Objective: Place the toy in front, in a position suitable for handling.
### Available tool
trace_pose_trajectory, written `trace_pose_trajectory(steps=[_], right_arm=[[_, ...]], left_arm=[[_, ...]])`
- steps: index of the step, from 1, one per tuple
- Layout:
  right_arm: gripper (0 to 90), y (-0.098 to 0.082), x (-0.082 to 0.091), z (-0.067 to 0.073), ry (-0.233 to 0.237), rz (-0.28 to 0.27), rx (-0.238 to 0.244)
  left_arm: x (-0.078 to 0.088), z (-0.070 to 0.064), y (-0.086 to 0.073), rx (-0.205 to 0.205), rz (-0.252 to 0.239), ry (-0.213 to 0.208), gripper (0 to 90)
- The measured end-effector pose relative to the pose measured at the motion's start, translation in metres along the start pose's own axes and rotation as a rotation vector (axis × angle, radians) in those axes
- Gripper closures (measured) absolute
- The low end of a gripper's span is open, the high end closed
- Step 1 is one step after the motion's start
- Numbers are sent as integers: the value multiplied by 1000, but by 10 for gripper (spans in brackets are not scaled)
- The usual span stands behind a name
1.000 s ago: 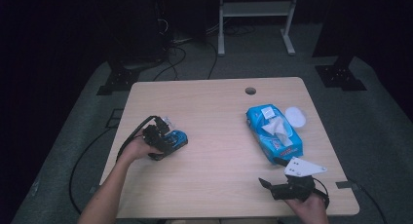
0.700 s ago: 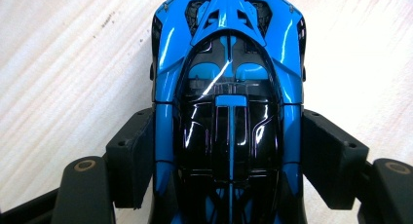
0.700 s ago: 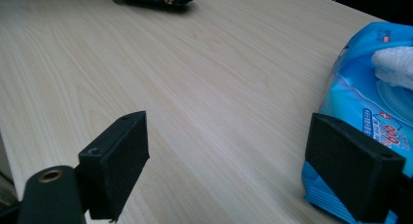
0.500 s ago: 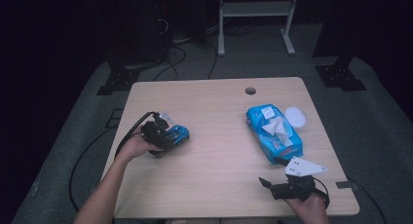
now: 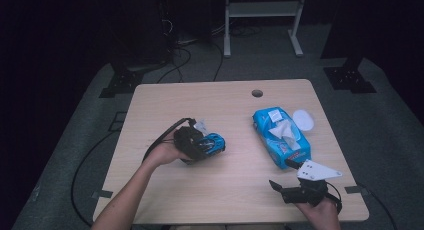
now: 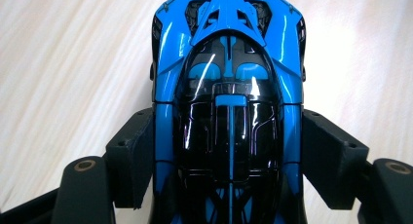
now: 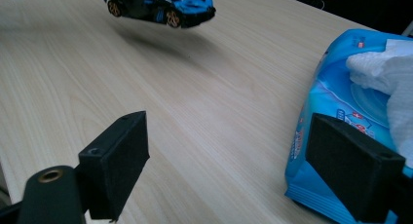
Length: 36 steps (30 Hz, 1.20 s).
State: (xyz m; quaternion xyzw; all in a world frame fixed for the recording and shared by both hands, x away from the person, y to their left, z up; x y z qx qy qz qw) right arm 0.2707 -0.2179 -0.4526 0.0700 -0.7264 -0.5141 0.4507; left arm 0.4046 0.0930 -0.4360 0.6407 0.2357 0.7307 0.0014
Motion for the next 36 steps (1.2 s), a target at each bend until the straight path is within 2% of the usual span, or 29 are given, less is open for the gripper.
trace_pose_trajectory(steps=[1,2,4,5,8,17,22,24,26,27,28,30,32,33,36], right_arm=[[151,0,1,-1,-2,-1,0],[151,0,1,-1,-4,-2,-2],[150,0,1,-2,-5,-4,-3],[150,0,2,-2,-6,-4,-4],[150,-1,3,-4,-12,-9,-7],[151,1,7,-7,-32,-18,-2],[151,6,14,-13,-64,-40,-2],[158,10,17,-21,-104,-36,13],[159,13,18,-25,-115,-38,11],[187,18,19,-35,-136,-44,-5],[187,18,19,-35,-136,-44,-5],[201,29,18,-51,-156,-53,-22],[201,34,16,-55,-162,-52,-31],[202,43,12,-64,-168,-56,-40],[208,56,2,-75,-169,-39,-36]], left_arm=[[-6,-8,9,-23,-7,-13,284],[-9,-12,12,-30,-11,-21,284],[-13,-16,16,-41,-11,-29,284],[-19,-24,21,-66,-7,-47,284],[-29,-33,27,-95,5,-61,284],[-48,-51,32,-157,29,-103,283],[-57,-55,30,-165,44,-112,283],[-59,-55,31,-167,40,-116,283],[-59,-56,32,-170,38,-117,283],[-60,-56,32,-174,33,-117,282],[-60,-56,32,-174,33,-117,282],[-60,-56,32,-181,26,-111,280],[-60,-56,32,-184,25,-111,278],[-60,-56,31,-193,18,-109,272],[-56,-56,30,-185,-10,-114,220]])
Point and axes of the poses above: each handheld gripper's, and its own axes: x roughly backward along the jaws, y roughly out of its top, z roughly to its left, the point moved 4 cm from there along -x, roughly forward along the jaws, and after that the axes turned 8 degrees about z, right-handed, at the moved point
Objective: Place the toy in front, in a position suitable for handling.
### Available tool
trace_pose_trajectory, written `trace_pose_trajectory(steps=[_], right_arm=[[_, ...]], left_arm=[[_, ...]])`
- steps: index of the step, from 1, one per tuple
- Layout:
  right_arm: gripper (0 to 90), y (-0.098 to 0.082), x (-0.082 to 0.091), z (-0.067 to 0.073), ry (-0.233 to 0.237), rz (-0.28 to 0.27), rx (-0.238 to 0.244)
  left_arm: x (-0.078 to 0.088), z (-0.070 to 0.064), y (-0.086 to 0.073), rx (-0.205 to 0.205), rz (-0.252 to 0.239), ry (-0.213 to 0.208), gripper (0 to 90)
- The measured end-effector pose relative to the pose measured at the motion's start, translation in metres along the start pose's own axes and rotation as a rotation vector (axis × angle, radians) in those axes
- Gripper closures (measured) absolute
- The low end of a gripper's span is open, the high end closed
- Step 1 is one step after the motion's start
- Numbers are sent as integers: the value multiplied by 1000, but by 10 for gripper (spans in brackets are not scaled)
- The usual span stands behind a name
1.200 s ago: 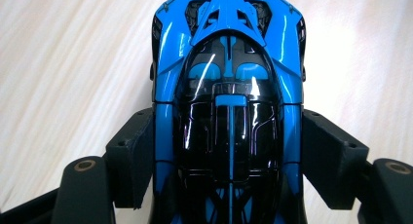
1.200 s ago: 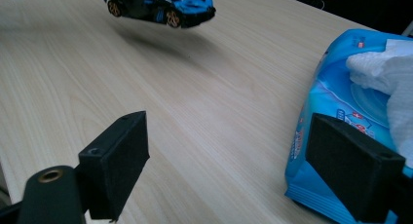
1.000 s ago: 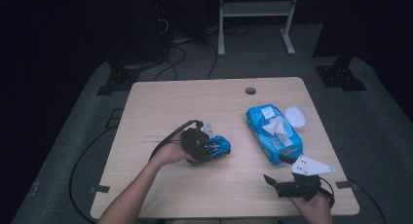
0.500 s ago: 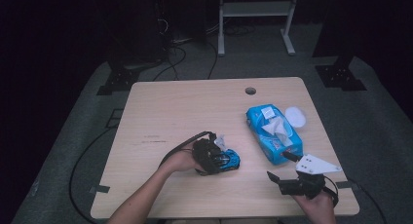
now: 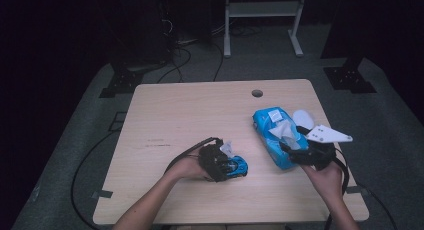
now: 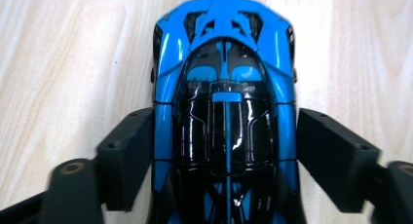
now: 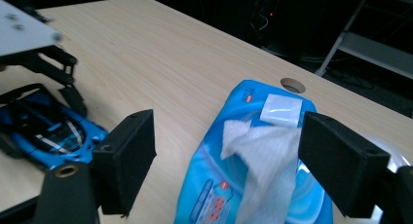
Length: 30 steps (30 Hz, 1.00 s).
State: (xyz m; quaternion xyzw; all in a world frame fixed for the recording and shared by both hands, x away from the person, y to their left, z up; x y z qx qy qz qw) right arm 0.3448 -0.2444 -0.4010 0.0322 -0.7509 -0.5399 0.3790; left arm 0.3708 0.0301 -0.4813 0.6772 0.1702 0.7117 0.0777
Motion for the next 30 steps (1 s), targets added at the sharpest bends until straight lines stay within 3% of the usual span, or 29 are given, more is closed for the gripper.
trace_pose_trajectory(steps=[2,8,11,14,16,20,26,28,29,30], right_arm=[[214,4,-4,-2,1,8,-1],[232,15,-29,-15,2,47,-26],[258,8,-49,-22,10,114,-37],[271,3,-56,-25,16,151,-64],[278,-1,-64,-29,20,174,-93],[317,-4,-69,-32,10,185,-98],[460,-11,-76,-37,0,230,-116],[502,-12,-77,-37,-7,238,-112],[574,-12,-77,-38,-17,243,-97],[574,-12,-77,-38,-17,243,-97]], left_arm=[[2,-1,0,6,-9,2,200],[16,-5,-6,33,-102,30,175],[22,-8,-15,53,-146,60,162],[25,-9,-19,69,-164,72,155],[28,-9,-24,80,-173,100,134],[31,-11,-32,102,-208,111,131],[34,-14,-45,130,-245,130,105],[35,-15,-49,136,-246,133,104],[35,-16,-50,137,-250,134,104],[35,-16,-51,135,-252,137,104]])
Point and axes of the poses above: each handheld gripper's, and its own axes: x roughly backward along the jaws, y roughly out of its top, z roughly to its left, the point moved 4 cm from there along -x, roughly forward along the jaws, and after that the axes turned 8 degrees about z, right-handed, at the moved point
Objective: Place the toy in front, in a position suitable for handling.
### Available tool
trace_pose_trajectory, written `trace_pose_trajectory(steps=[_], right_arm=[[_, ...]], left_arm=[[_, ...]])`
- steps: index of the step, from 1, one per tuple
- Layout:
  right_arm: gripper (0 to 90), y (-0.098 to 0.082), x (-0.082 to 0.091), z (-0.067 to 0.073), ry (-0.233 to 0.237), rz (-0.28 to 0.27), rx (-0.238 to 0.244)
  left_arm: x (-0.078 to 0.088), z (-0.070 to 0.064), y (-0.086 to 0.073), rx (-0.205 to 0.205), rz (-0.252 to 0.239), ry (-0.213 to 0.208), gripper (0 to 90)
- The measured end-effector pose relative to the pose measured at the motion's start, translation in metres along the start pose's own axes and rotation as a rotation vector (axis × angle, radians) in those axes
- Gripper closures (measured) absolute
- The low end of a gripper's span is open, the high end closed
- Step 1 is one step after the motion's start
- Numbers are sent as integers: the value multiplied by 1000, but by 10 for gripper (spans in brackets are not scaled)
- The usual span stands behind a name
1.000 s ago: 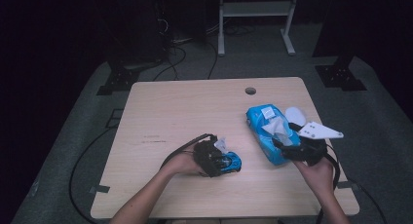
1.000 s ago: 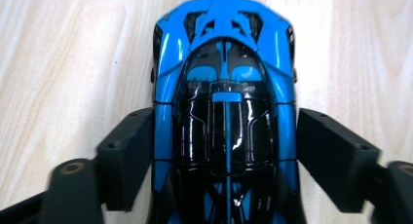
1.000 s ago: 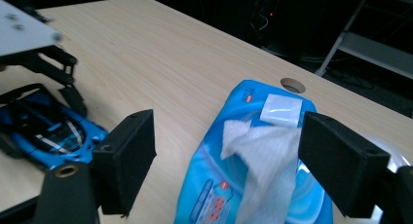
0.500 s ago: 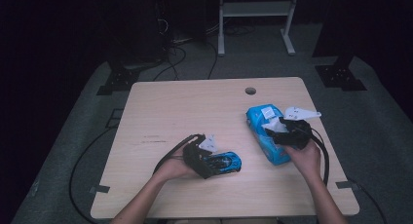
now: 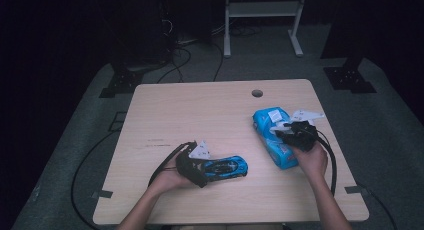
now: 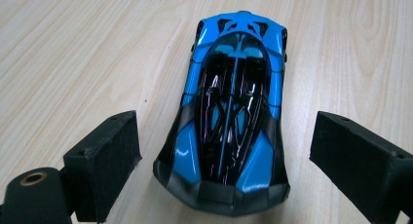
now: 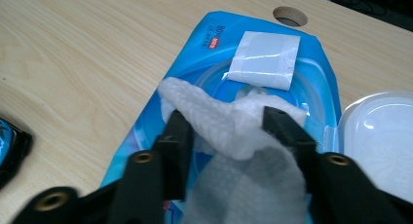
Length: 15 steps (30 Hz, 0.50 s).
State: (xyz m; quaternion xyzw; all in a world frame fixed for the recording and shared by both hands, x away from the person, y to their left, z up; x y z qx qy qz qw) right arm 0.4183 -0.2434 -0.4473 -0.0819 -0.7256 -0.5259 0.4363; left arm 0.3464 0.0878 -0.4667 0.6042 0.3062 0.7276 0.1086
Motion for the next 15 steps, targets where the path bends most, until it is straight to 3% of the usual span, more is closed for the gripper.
trace_pose_trajectory(steps=[8,15], right_arm=[[829,-4,-3,-2,1,5,16],[853,-5,13,1,29,-43,25]], left_arm=[[2,4,-8,19,-27,12,105],[-1,5,-9,26,-31,11,112]])
Point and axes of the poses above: each handheld gripper's, and its own axes: x roughly backward along the jaws, y roughly out of its top, z roughly to its left, the point moved 4 cm from there along -x, roughly forward along the jaws, and after that the axes turned 8 degrees about z, right-handed, at the moved point
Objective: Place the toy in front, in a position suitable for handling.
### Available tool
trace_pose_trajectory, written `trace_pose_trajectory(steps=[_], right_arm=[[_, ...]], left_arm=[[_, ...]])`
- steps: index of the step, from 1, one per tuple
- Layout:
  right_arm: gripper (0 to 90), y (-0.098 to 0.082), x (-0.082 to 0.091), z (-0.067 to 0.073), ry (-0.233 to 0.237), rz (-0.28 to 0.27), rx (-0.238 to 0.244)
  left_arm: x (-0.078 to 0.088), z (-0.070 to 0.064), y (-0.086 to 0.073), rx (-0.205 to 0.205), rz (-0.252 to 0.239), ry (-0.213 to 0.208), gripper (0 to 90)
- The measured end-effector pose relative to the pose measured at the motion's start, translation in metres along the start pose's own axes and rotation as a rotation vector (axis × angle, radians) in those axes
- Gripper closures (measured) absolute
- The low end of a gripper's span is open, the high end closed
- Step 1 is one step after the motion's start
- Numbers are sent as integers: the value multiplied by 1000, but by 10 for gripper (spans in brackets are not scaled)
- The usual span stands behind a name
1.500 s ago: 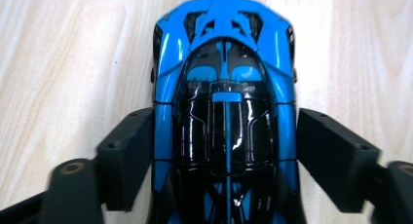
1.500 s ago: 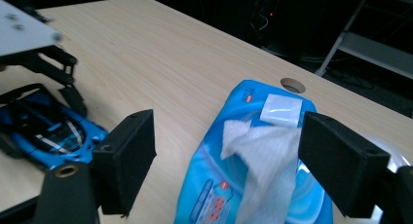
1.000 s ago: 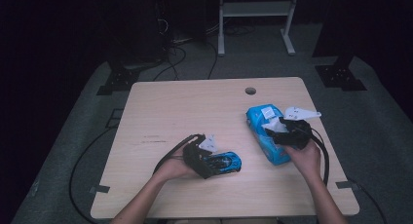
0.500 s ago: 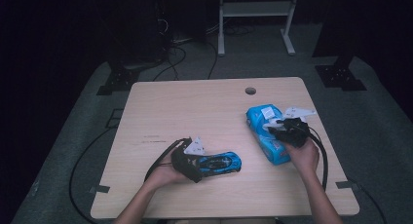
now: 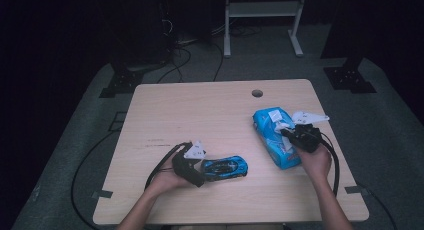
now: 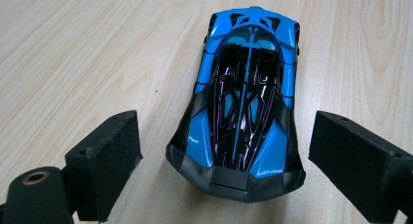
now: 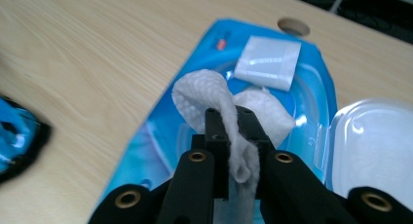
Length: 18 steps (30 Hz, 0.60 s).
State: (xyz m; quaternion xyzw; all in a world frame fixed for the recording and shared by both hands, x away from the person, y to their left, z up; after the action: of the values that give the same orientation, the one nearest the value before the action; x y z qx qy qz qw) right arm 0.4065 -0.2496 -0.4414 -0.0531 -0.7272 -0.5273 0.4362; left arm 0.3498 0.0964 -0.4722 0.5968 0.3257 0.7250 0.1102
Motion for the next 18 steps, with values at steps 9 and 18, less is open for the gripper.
trace_pose_trajectory(steps=[9,18], right_arm=[[857,15,46,24,27,-86,92],[857,41,95,81,158,-205,228]], left_arm=[[1,0,-2,-3,-7,4,134],[0,-1,-4,2,-8,3,143]])
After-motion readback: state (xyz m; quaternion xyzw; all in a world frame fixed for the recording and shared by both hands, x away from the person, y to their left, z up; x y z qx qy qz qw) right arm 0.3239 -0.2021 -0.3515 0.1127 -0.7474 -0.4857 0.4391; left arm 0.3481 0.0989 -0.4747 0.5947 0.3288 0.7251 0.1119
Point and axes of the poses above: each handheld gripper's, and its own axes: x roughly backward along the jaws, y roughly out of its top, z roughly to its left, the point moved 4 cm from there along -x, roughly forward along the jaws, and after that the axes turned 8 degrees about z, right-handed, at the moved point
